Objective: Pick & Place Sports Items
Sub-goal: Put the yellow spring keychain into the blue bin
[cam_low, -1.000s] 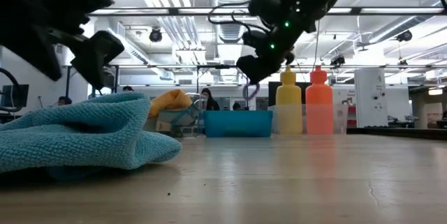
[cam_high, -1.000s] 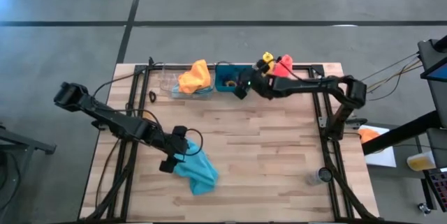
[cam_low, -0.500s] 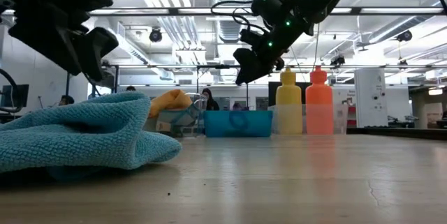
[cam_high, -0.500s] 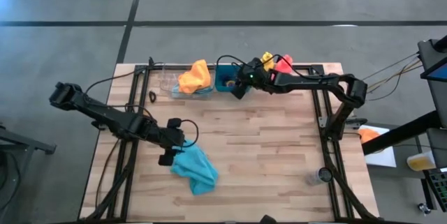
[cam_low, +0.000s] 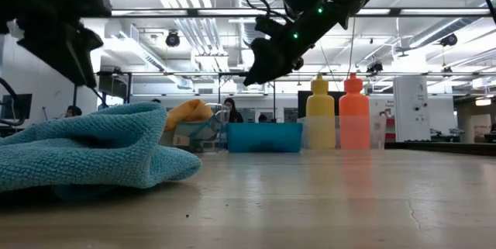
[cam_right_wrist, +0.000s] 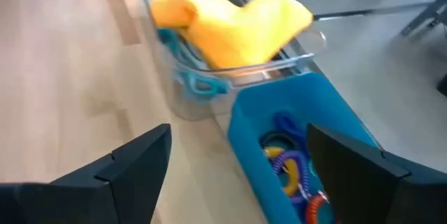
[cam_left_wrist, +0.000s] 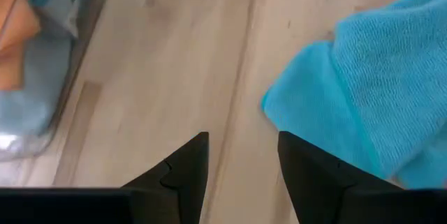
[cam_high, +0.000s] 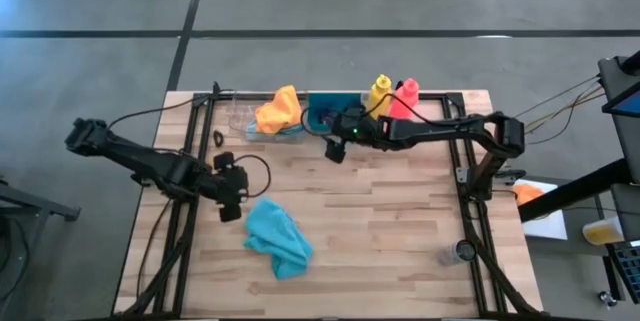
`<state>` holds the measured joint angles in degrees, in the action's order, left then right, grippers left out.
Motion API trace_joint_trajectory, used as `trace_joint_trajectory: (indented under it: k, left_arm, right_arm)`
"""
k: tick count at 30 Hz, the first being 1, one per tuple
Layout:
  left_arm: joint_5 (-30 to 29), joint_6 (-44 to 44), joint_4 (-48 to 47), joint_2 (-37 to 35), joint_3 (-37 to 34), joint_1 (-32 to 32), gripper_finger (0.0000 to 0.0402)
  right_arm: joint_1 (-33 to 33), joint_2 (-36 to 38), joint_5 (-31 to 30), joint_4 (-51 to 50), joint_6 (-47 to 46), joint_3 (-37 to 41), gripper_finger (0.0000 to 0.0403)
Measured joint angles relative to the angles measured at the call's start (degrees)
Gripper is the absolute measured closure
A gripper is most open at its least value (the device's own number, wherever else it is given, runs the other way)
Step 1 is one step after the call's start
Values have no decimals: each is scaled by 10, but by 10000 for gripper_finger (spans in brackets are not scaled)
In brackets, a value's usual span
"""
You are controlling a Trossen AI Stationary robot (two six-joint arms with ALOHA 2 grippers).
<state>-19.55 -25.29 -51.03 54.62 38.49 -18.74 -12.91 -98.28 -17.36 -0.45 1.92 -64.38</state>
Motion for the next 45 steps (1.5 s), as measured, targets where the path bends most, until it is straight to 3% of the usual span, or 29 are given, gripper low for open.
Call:
trace_joint_trajectory:
  k: [7, 10, 13, 15, 21, 25, 30, 39, 45]
  left_arm:
    - [-22, -164, -229, 13, 81, 40, 228]
    - [13, -198, -285, 23, 93, 92, 228]
    - [102, -157, -281, 33, 79, 168, 228]
    - [131, -114, -279, 44, 65, 224, 228]
    - [133, -16, -253, 90, 50, 368, 228]
    - [117, 49, -244, 123, 45, 419, 228]
    - [63, 79, -223, 161, 50, 451, 228]
    - [63, 41, -176, 190, 35, 459, 228]
    - [144, 51, -190, 194, 16, 458, 228]
  right_arm:
    - [57, 1, 34, 2, -2, 0, 64]
    - [79, 1, 44, 15, -2, 0, 64]
    - [97, 1, 44, 32, -2, 0, 64]
    - [106, 1, 45, 41, 0, 0, 64]
    - [127, 1, 46, 43, 0, 0, 64]
    - [137, 1, 46, 40, 0, 0, 64]
    - [145, 1, 46, 40, 0, 1, 64]
    - [152, 1, 45, 37, 0, 10, 64]
    - [153, 1, 46, 37, 0, 20, 64]
